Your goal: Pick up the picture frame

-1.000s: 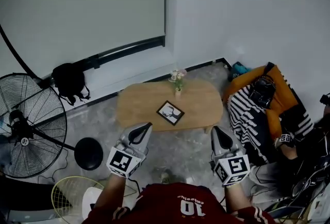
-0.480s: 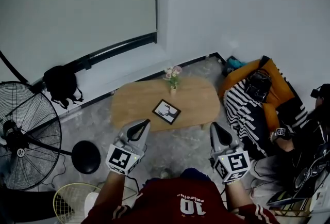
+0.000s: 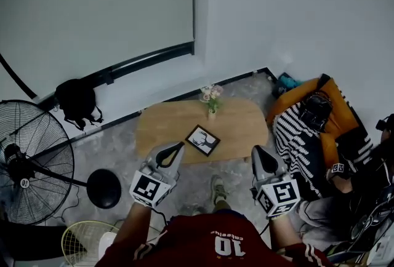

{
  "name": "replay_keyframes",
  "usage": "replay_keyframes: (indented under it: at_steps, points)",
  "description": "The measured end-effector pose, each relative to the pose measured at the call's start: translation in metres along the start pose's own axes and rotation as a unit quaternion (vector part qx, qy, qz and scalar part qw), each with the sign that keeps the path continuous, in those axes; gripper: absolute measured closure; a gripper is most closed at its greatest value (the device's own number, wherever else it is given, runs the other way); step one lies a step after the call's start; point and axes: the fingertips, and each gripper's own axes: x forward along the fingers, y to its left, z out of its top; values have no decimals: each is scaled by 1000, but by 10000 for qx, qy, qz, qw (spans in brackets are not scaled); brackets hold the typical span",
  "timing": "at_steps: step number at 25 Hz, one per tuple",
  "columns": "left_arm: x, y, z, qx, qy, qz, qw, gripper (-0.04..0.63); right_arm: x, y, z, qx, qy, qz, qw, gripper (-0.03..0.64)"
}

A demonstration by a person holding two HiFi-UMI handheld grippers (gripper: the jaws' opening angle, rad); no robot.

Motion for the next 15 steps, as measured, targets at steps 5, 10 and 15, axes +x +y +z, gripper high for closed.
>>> replay_keyframes:
  at_steps: [5,10,15]
  points:
    - [25,15,-7,210,128,20,9997,594,34,-13,4,34,-43,202,9998,617]
    - [44,27,-6,323,165,-37,9993,536,68,-18,8,54,3,390,9992,617]
    - [60,33,-17,665,354,-296,9967,471,89,-21,4,72,90,480,9988,617]
